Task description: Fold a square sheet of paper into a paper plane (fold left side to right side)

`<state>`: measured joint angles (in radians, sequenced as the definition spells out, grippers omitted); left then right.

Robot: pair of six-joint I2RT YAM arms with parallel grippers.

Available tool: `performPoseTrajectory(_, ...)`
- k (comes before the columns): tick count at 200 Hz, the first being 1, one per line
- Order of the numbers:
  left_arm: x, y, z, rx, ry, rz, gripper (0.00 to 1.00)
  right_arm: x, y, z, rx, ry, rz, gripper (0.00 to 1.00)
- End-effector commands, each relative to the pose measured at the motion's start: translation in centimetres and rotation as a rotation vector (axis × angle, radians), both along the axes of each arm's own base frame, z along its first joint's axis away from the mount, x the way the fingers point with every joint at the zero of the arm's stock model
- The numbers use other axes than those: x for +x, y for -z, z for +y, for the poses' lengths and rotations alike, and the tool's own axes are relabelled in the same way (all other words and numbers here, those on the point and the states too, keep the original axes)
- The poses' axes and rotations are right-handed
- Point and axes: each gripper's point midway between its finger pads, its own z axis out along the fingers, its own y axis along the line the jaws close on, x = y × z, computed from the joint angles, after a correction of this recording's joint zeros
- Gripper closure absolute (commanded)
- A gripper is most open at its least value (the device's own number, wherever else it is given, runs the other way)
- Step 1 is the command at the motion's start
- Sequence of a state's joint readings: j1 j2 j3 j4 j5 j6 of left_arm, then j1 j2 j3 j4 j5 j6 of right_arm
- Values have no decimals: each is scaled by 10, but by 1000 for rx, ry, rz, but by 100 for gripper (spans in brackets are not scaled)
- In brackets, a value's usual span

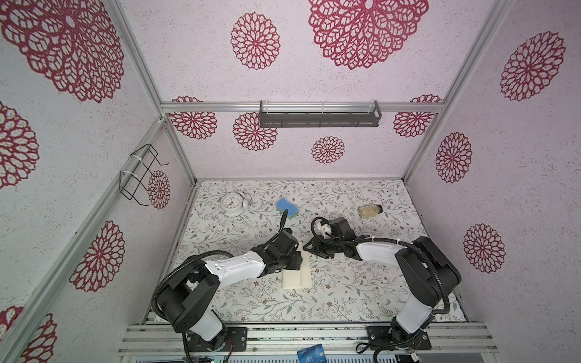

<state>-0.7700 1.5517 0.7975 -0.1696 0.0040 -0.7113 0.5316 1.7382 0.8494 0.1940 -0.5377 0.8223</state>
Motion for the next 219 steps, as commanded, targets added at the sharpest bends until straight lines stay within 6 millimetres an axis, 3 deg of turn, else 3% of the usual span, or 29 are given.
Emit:
performPoseTrajectory(1,4,-16,-1,-26,-9,-50,42,6,-9,12,66,5,2,55)
performPoseTrajectory(50,2,-13,-2,-37,-1,-60,42,7,-8,24,71,6,7,55)
performPoseTrajectory(97,-1,-6,0,-30,20,-64,42,10,-2,-3,-15,109,-3,54)
performPoseTrajectory(122,-2,-4,0,-37,16,-60,42,15,-7,-6,8,136,-12,50)
performPoseTrajectory(170,-2,-6,0,-43,14,-61,42,17,-24,12,111,104,-26,46)
performPoseTrajectory(219,0,-7,-2,-48,14,-65,42,12,-15,30,124,68,4,46)
